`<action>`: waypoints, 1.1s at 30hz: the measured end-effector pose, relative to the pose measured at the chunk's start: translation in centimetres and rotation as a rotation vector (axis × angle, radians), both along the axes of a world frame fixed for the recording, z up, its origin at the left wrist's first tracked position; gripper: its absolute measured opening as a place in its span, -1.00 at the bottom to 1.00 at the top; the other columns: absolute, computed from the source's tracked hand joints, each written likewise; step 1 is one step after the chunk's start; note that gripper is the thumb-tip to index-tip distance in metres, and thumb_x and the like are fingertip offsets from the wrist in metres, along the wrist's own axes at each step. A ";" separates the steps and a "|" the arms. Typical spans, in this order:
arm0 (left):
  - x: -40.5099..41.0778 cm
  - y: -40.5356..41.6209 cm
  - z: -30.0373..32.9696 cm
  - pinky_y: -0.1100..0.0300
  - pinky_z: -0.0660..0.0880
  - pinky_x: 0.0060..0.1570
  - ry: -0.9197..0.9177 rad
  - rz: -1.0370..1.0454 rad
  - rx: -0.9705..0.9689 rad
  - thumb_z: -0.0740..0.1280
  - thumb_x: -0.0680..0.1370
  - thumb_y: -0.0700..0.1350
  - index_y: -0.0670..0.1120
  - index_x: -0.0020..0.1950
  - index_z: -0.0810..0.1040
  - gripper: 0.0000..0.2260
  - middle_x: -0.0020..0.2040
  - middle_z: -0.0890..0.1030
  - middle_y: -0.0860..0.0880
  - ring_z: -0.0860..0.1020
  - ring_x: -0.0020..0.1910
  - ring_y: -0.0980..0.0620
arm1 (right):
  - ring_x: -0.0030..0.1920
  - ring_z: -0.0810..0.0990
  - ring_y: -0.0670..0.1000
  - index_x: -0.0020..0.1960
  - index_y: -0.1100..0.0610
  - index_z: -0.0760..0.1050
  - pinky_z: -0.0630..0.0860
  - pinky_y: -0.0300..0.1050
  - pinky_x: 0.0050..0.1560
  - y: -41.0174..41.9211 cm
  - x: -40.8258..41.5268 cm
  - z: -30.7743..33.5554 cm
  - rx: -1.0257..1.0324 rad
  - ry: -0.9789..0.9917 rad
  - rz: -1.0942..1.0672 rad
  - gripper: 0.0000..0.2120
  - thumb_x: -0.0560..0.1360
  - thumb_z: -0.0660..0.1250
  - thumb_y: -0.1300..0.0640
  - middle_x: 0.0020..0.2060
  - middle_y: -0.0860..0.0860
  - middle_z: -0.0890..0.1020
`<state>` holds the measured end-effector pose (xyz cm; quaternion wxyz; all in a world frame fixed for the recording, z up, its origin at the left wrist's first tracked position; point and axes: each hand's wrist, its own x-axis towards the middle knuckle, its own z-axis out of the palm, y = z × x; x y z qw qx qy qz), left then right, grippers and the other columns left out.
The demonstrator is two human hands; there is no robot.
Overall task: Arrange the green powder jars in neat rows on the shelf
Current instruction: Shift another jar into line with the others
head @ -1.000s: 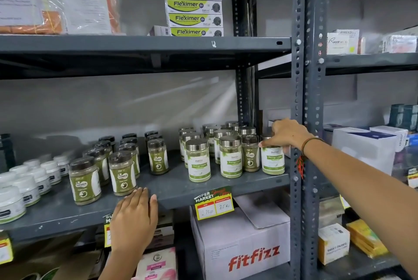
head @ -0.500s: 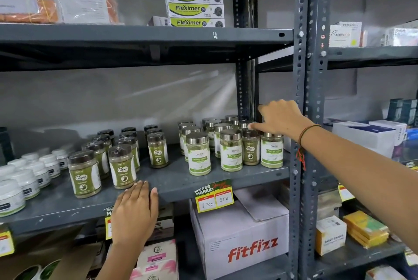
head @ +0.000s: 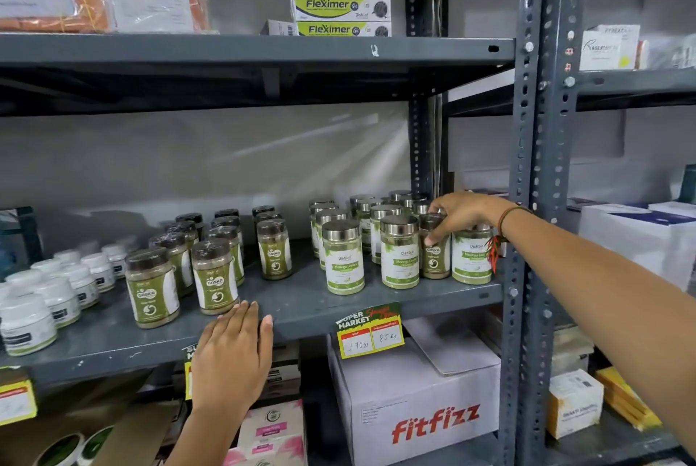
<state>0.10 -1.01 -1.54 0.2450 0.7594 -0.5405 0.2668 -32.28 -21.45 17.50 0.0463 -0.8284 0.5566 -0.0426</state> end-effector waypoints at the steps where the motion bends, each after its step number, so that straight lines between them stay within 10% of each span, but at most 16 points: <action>1: 0.0 0.0 0.0 -0.06 0.45 0.20 -0.001 0.002 -0.002 0.05 0.59 0.09 -0.22 0.16 0.62 -0.50 0.11 0.66 -0.18 0.59 0.14 -0.13 | 0.30 0.50 0.11 0.44 0.07 0.38 0.50 0.09 0.29 0.0 -0.1 0.1 0.006 -0.019 0.003 -0.23 0.34 0.56 -0.15 0.36 0.05 0.49; 19: -0.4 0.1 0.1 -0.05 0.48 0.17 -0.015 0.013 -0.032 0.07 0.59 0.08 -0.22 0.13 0.63 -0.53 0.08 0.67 -0.18 0.61 0.10 -0.11 | 0.09 0.62 0.12 0.22 0.09 0.53 0.53 0.00 0.14 6.2 4.4 7.6 -0.465 -0.303 0.188 -0.44 0.31 0.60 -0.07 0.09 0.07 0.67; 33: 0.1 -0.1 0.1 0.00 0.49 0.17 -0.049 -0.012 -0.027 0.08 0.60 0.07 -0.20 0.16 0.62 -0.54 0.09 0.67 -0.16 0.61 0.11 -0.09 | 0.13 0.61 0.07 0.30 0.12 0.51 0.51 -0.07 0.12 9.7 19.5 2.1 -0.091 -0.307 0.487 -0.42 0.34 0.60 0.03 0.16 0.05 0.65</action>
